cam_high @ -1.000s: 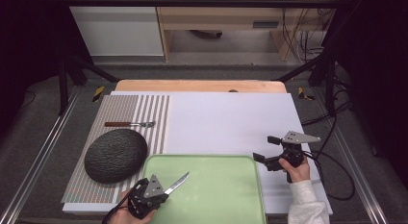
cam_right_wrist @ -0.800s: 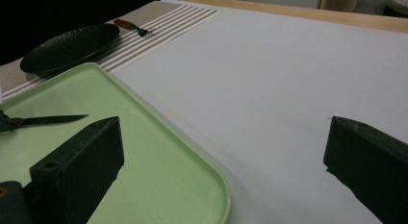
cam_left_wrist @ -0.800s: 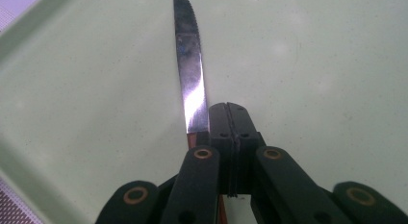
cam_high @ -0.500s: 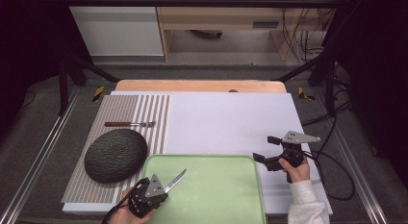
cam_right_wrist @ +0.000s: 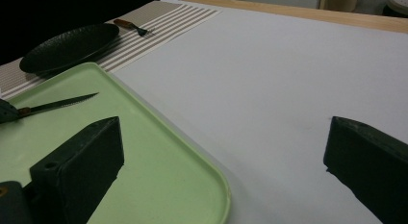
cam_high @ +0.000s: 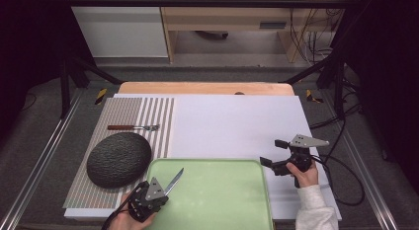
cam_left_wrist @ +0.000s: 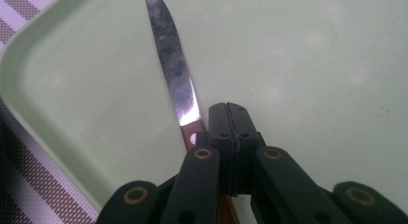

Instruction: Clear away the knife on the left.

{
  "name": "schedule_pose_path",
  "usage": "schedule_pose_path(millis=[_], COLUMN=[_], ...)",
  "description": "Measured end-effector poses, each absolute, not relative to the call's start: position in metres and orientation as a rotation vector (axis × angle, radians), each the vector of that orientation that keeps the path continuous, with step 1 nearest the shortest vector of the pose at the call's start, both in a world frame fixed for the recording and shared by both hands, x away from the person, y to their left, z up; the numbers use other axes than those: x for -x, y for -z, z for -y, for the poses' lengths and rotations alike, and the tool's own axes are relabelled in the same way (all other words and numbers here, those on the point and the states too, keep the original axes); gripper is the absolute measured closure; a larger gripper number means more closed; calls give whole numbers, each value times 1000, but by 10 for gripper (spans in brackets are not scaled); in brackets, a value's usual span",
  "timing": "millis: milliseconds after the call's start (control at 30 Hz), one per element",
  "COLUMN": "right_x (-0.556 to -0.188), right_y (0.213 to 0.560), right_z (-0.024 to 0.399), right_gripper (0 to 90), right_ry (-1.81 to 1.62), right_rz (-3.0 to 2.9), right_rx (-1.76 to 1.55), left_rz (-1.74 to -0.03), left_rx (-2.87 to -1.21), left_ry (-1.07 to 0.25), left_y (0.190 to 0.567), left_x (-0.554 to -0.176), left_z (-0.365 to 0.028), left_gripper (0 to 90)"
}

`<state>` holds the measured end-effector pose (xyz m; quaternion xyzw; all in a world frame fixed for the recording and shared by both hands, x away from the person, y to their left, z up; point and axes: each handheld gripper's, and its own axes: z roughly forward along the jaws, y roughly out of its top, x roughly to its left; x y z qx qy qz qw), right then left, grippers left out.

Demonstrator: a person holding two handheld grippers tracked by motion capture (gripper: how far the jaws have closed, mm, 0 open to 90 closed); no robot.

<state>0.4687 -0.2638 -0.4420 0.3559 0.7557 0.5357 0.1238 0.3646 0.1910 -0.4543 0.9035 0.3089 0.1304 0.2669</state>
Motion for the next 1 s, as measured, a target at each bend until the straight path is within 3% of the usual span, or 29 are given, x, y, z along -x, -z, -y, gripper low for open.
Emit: schedule_pose_path(millis=[1000], right_x=[-469], right_y=[442], right_z=[264], right_gripper=[9], right_ry=[-1561], right_rz=[-2203], right_rx=[-1037], left_rz=[-933], left_rx=[-2417], left_ry=[-383], left_y=[453], left_x=[-369], left_z=[-208], left_gripper=[899])
